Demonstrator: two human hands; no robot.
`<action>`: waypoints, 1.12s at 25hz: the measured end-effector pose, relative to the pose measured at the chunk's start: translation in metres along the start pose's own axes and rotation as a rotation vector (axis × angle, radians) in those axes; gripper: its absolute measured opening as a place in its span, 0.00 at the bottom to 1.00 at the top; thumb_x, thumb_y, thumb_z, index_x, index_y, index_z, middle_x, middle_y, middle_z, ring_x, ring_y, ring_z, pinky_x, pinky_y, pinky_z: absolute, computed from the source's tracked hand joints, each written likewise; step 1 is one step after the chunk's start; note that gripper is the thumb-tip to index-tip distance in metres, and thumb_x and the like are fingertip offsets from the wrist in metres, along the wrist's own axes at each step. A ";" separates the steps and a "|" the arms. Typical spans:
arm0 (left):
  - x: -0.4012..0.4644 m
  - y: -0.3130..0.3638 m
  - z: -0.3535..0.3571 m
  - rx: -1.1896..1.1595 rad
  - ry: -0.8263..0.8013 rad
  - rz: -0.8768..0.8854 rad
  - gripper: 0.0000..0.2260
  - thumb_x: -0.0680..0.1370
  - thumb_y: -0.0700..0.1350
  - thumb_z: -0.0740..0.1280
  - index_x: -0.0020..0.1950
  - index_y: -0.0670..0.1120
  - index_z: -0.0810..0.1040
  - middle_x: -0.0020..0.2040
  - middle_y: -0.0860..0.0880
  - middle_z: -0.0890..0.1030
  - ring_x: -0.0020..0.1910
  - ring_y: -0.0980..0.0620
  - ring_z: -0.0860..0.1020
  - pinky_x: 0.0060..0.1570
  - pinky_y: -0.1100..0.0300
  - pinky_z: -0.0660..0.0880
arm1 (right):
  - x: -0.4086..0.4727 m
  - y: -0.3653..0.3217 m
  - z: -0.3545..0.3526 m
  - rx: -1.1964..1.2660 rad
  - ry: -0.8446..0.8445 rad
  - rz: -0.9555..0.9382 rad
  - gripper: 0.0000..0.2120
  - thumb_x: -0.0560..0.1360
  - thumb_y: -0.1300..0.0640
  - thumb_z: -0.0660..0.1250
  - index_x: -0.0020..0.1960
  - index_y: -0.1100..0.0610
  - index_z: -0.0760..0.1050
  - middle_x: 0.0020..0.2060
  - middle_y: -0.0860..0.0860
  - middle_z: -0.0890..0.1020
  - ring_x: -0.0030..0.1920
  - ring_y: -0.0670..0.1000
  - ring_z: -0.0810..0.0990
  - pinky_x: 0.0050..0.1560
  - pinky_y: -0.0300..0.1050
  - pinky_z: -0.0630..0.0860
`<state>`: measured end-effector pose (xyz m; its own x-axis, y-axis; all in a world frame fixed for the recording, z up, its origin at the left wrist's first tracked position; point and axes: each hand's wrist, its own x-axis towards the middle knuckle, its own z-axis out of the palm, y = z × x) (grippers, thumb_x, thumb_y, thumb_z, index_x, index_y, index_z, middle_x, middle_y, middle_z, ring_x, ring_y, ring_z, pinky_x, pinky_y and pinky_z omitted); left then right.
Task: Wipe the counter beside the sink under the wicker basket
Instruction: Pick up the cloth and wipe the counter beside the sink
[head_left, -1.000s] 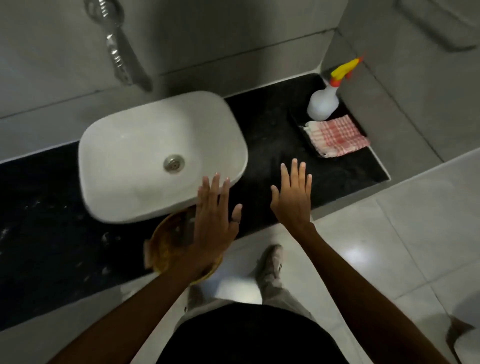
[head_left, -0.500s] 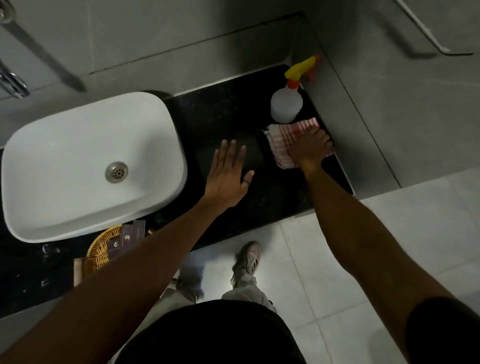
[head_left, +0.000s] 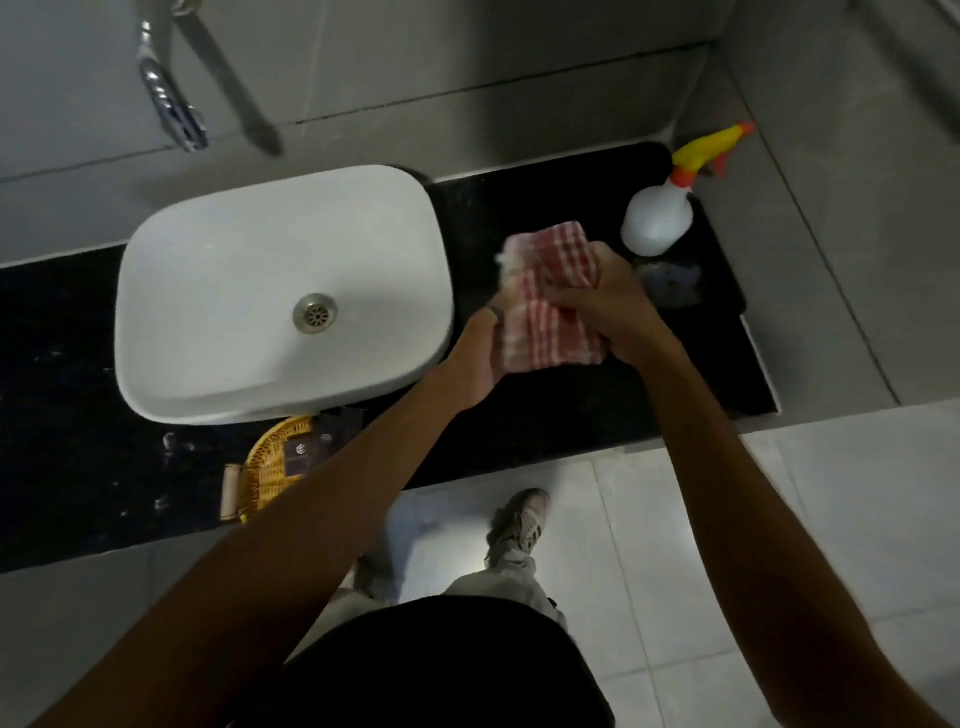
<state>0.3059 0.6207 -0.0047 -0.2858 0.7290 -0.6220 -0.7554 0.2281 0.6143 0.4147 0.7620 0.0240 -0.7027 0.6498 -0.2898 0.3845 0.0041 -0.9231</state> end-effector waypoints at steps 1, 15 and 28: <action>-0.017 0.012 -0.013 -0.155 -0.070 -0.005 0.30 0.82 0.59 0.63 0.77 0.40 0.72 0.75 0.36 0.74 0.71 0.38 0.75 0.76 0.38 0.67 | -0.011 -0.019 0.027 0.079 -0.053 -0.030 0.22 0.75 0.61 0.77 0.66 0.55 0.74 0.54 0.47 0.84 0.49 0.40 0.85 0.50 0.37 0.83; -0.330 0.100 -0.484 0.412 0.555 0.146 0.08 0.82 0.42 0.66 0.53 0.51 0.85 0.47 0.47 0.88 0.46 0.47 0.86 0.47 0.50 0.85 | -0.123 -0.093 0.497 -0.132 -0.302 0.066 0.04 0.77 0.54 0.72 0.50 0.48 0.85 0.46 0.46 0.88 0.47 0.44 0.87 0.52 0.45 0.83; -0.267 0.014 -0.588 1.137 0.807 0.312 0.17 0.84 0.48 0.64 0.73 0.48 0.73 0.74 0.45 0.74 0.76 0.44 0.70 0.74 0.47 0.70 | -0.180 -0.001 0.658 -0.673 0.109 0.218 0.41 0.82 0.41 0.59 0.84 0.64 0.48 0.82 0.65 0.57 0.82 0.65 0.58 0.82 0.64 0.57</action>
<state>0.0250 0.0501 -0.1154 -0.8924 0.3720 -0.2552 0.1648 0.7954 0.5833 0.1470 0.1443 -0.0890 -0.5175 0.7615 -0.3904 0.8201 0.3109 -0.4805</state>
